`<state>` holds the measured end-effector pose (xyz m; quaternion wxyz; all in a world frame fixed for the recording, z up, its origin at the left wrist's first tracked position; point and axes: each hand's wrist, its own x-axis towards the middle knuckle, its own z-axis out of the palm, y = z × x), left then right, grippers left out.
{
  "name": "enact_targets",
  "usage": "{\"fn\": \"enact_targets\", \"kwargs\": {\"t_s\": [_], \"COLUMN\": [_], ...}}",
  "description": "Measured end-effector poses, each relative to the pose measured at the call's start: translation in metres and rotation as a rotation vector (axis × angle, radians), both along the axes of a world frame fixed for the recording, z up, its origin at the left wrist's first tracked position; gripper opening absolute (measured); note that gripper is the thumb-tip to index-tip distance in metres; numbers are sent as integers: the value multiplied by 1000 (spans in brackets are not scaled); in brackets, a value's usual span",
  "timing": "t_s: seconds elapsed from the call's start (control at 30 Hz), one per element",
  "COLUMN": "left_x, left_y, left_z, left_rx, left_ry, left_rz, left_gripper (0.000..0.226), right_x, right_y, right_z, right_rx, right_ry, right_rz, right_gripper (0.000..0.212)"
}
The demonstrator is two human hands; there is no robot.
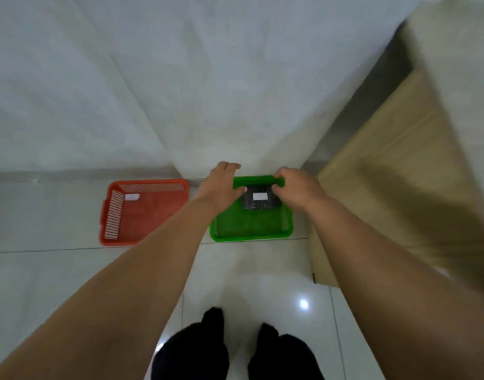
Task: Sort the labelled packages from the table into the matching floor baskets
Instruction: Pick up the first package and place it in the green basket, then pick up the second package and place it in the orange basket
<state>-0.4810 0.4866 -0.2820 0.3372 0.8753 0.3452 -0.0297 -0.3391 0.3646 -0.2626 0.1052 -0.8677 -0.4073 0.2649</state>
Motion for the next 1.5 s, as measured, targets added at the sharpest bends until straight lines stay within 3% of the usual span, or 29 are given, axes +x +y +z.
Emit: {"fn": "enact_targets", "kwargs": {"t_s": [0.2, 0.37, 0.5, 0.63, 0.8, 0.97, 1.2, 1.5], "left_x": [-9, 2, 10, 17, 40, 91, 208, 345], "left_y": [24, 51, 61, 59, 33, -39, -192, -347], "left_z": [220, 369, 453, 494, 492, 440, 347, 289], "left_rx": [56, 185, 303, 334, 277, 147, -76, -132], "left_ry": [-100, -264, -388, -479, -554, -571, -394, -232], "left_rz": [15, 13, 4, -5, -29, -80, -213, -452], "left_gripper": [51, 43, 40, 39, 33, 22, 22, 26], "right_x": [-7, -2, 0, 4, 15, 46, 137, 233], "right_y": [23, 49, 55, 44, 2, -80, -252, -383], "right_z": [223, 372, 455, 490, 482, 422, 318, 270], "right_rx": [202, 431, 606, 718, 840, 814, 522, 364], "right_ry": [84, 84, 46, -6, -51, -147, -178, -161], "right_rz": [-81, -166, -176, -191, -269, -371, -584, -772], "right_gripper": [38, 35, 34, 33, 25, 21, 19, 20]}}
